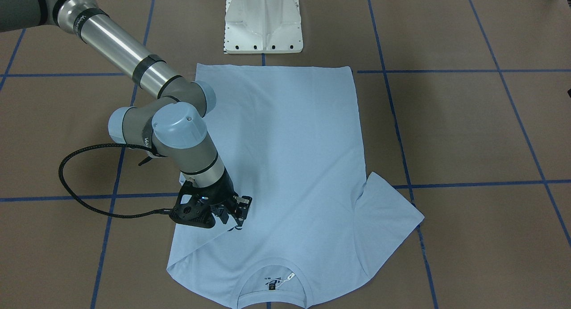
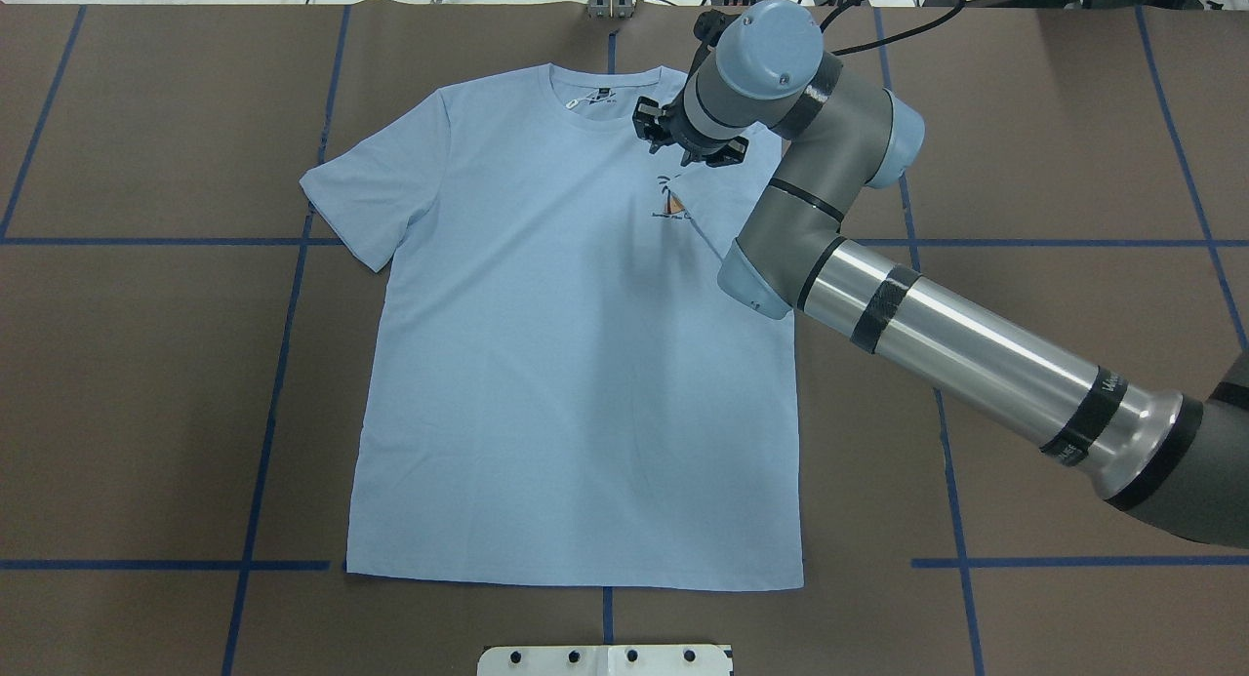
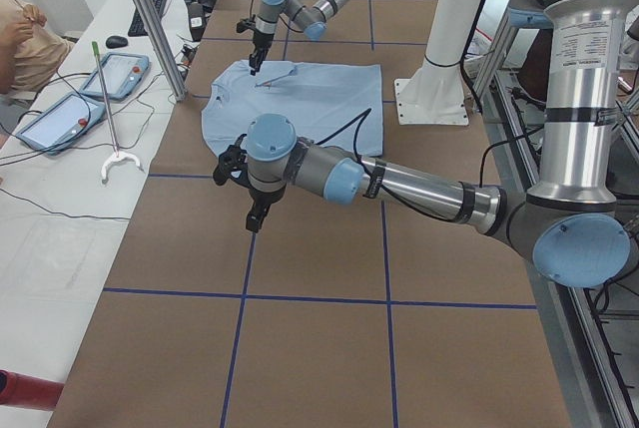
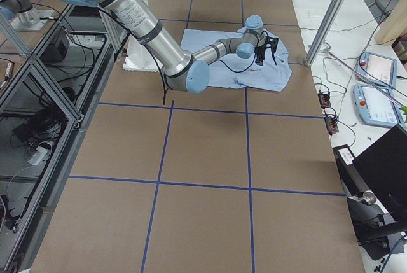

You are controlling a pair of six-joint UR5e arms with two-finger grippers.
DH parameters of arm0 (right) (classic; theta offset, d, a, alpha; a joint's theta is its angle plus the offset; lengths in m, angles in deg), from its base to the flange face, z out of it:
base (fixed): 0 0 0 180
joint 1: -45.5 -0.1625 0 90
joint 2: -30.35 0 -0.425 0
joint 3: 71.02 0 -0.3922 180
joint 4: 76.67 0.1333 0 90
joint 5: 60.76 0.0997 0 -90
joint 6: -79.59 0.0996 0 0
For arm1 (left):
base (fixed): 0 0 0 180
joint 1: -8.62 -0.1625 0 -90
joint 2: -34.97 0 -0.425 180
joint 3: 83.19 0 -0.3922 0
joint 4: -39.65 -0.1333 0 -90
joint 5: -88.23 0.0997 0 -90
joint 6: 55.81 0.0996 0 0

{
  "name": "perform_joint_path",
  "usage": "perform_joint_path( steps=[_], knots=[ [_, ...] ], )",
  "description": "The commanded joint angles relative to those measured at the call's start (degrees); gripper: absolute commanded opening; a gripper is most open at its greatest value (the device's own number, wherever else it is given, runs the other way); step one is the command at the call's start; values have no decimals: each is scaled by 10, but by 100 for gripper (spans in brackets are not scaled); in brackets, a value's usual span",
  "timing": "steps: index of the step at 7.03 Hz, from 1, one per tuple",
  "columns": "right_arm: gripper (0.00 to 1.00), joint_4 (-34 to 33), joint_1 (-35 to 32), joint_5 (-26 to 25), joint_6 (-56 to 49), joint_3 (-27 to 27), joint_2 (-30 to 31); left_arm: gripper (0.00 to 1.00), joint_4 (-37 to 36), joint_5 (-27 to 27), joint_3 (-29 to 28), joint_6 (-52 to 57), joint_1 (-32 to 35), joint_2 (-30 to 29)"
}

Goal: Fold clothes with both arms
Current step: 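Fold the sleeve inward toward the collar with the right gripper, then raise the right gripper while the left arm reaches toward the other sleeve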

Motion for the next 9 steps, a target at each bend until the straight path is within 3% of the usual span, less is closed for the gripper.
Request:
perform_joint_path(
  steps=[1, 5, 7, 9],
  knots=[
    [100, -1, 13, 0, 8, -69, 28, 100, 74, 0, -25, -177, -64, -52],
    [100, 1, 11, 7, 6, -225, 145, 99, 214, 7, -261, -348, -188, -213],
    [100, 1, 7, 19, 3, -272, 190, 93, 325, 13, -363, -412, -232, -229],
    [100, 8, 5, 22, -1, -312, 226, 87, 337, 73, -390, -482, -255, -263]
  ],
)
